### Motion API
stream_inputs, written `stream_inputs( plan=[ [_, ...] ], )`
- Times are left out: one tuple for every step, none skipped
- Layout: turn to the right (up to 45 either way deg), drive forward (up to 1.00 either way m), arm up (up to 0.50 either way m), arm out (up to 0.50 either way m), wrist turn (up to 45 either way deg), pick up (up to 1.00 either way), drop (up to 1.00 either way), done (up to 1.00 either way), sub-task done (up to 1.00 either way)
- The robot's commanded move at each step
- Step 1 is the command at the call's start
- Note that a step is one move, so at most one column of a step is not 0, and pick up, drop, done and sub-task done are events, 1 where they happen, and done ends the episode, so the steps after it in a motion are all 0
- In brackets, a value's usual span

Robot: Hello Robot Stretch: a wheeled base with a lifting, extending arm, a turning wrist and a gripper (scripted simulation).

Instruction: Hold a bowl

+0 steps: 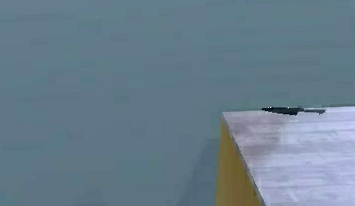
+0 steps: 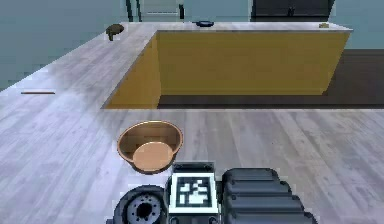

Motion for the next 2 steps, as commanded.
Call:
stream_inputs(
  plan=[
    [0.0,0.00,0.00,0.12,0.0,0.00,0.00,0.00,0.00],
    [0.0,0.00,0.00,0.00,45.0,0.00,0.00,0.00,0.00]
  ],
)
